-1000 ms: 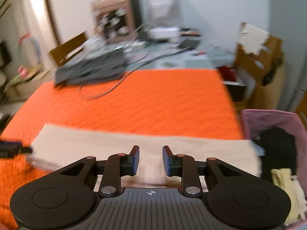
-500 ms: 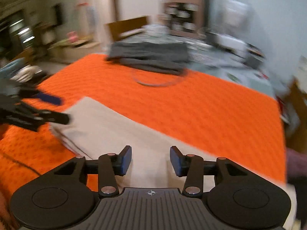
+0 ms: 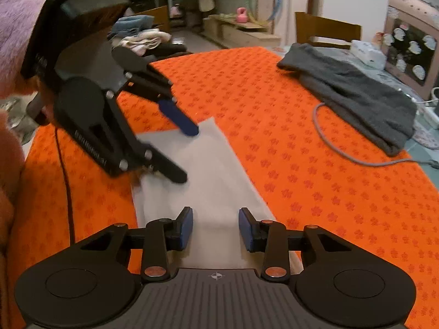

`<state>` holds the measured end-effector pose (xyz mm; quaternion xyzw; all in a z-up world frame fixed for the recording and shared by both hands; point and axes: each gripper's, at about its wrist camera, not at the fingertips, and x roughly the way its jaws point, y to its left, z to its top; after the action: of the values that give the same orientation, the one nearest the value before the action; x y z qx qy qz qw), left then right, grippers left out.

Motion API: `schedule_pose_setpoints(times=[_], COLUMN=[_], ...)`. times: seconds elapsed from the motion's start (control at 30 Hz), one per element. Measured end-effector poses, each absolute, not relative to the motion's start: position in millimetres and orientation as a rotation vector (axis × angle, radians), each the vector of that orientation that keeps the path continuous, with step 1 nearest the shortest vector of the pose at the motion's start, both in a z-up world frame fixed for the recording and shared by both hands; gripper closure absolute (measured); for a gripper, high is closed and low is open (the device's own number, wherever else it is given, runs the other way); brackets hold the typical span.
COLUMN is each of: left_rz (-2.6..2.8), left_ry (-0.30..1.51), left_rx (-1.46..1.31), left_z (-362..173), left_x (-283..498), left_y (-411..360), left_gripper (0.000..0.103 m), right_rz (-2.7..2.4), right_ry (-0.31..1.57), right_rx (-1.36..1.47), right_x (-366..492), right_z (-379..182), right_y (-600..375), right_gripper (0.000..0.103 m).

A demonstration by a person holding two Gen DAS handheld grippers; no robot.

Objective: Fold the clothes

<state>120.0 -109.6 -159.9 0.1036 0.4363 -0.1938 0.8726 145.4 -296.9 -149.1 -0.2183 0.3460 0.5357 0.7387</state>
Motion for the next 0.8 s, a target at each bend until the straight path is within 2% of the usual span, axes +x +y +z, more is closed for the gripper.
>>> schedule_pose_setpoints(times=[0.5,0.8], left_rz=[-0.361,-0.335], left_ry=[0.938,0.958], left_rx=[0.201,0.208], left_z=[-157.8,-158.2], left_x=[121.8,124.6], left_y=[-115.2,-117.6], left_gripper=[0.029,0.024], right_rz=[1.193,1.079], right_ry=[0.782,0.814], right_rx=[-0.476,-0.501], right_x=[144.8,138.2], right_z=[-149.9,-148.3], right_y=[-386.1,-450.3], right_gripper=[0.062,0.056])
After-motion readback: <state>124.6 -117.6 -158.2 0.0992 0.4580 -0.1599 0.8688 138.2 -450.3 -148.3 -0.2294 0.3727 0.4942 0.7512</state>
